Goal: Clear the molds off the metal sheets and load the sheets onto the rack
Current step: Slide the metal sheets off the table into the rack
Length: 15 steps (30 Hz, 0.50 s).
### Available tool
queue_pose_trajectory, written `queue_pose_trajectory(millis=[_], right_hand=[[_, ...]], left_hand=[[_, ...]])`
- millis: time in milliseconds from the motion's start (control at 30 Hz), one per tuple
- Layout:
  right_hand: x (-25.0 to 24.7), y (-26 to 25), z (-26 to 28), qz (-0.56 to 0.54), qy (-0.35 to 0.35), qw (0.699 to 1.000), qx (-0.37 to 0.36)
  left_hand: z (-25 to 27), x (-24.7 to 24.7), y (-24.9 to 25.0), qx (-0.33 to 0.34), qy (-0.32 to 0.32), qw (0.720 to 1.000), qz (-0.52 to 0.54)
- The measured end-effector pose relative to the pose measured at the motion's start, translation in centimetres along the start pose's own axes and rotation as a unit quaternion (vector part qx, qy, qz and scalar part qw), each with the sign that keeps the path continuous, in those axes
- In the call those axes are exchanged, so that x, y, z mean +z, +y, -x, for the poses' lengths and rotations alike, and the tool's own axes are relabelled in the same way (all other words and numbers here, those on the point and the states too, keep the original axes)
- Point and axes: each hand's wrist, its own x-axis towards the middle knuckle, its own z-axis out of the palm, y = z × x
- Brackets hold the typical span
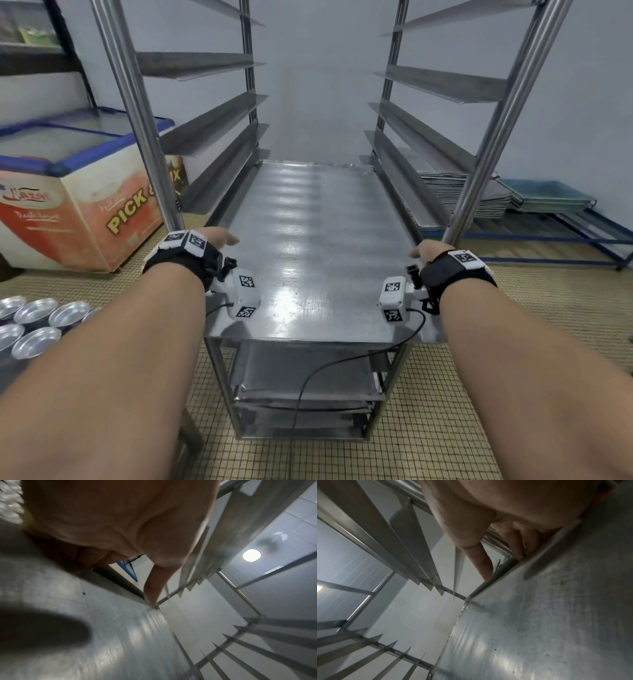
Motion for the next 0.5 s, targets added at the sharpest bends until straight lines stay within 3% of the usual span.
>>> queue_pose_trajectory(millis=[100, 300, 367, 500], right_hand=[[-0.9, -1.2, 1.4, -0.030, 0.019, 0.999, -0.025], [0.5, -1.5, 7.9, -0.226, 0.001, 0.974, -0.006], [1.8, -1.2, 11.5, -0.217, -0.004, 0.975, -0.043], [4.6, -0.7, 15.9, -0.072, -0.016, 0.988, -0.138]], left_hand=[[3.2, -0.1, 0.8, 0.050, -0.035, 0.998, 0.018], [7.7, 1.0, -1.0, 0.114, -0.110, 0.981, -0.116], [8.7, 1.6, -2.5, 0.156, -0.107, 0.968, -0.164], [10.2, 3.1, -6.1, 0.243, -0.081, 0.943, -0.211]])
